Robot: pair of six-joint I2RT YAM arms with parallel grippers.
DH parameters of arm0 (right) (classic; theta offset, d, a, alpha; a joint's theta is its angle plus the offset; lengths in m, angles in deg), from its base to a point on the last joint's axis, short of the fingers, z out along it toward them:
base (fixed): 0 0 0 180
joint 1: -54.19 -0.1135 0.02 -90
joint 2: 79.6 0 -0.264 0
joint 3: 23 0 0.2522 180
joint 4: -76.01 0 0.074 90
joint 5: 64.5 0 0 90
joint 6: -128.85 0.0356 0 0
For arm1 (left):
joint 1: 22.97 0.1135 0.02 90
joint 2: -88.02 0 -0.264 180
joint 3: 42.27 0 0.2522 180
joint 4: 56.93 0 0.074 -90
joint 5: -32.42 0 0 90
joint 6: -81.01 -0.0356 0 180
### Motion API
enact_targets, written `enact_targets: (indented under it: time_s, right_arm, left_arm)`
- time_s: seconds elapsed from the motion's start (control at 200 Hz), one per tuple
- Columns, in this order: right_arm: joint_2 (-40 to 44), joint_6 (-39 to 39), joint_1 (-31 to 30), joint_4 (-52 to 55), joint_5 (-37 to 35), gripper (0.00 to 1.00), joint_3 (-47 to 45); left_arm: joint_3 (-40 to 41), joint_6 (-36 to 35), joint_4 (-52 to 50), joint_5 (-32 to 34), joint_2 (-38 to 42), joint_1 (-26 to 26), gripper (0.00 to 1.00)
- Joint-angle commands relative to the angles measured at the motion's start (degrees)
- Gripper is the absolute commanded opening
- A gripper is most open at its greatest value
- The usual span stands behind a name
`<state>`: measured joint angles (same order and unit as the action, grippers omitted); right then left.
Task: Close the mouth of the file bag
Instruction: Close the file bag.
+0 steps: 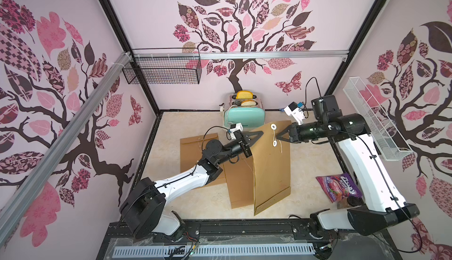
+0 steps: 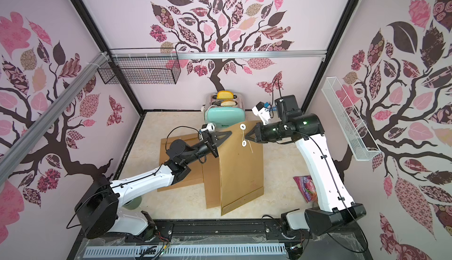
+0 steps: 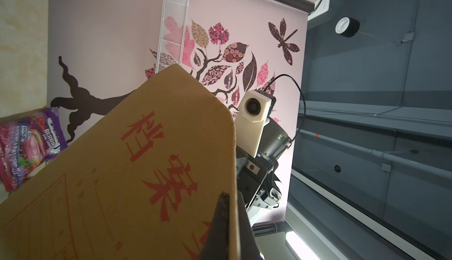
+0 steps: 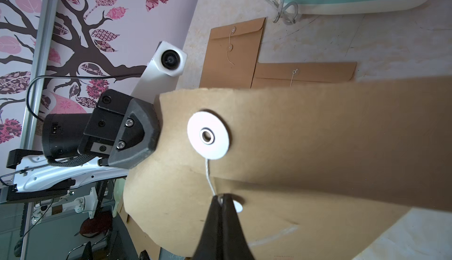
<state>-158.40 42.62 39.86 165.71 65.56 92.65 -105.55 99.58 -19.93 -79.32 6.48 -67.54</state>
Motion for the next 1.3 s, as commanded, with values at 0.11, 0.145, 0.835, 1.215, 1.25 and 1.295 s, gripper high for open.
enact_targets:
  time_s: [0.11,0.145,0.835,1.215,1.25,1.295]
  right_arm:
    - [0.5,0.2,0.1,1.4,3.5,0.00,0.1]
    - [0.7,0.4,0.0,1.0,4.1,0.00,-0.5]
    - [4.3,7.3,-3.6,-8.8,7.6,0.00,-9.4]
    - [5.5,10.3,-3.6,-13.5,7.8,0.00,-13.6]
    - [5.5,10.5,-3.6,-14.1,7.9,0.00,-14.2]
    - [5.9,11.1,-3.6,-15.0,7.9,0.00,-15.2]
  left_arm:
    - [-2.6,-4.3,-4.0,-1.0,2.6,0.7,0.00]
    - [-2.8,-4.1,-3.7,-1.1,2.5,0.7,0.00]
    - [-4.2,-1.3,0.6,0.9,0.4,0.4,0.00]
    - [-4.4,-0.8,1.4,2.0,1.0,0.4,0.00]
    - [-4.5,-0.7,1.4,1.8,0.9,0.4,0.00]
    - [-4.7,-0.6,1.6,1.5,0.7,0.3,0.00]
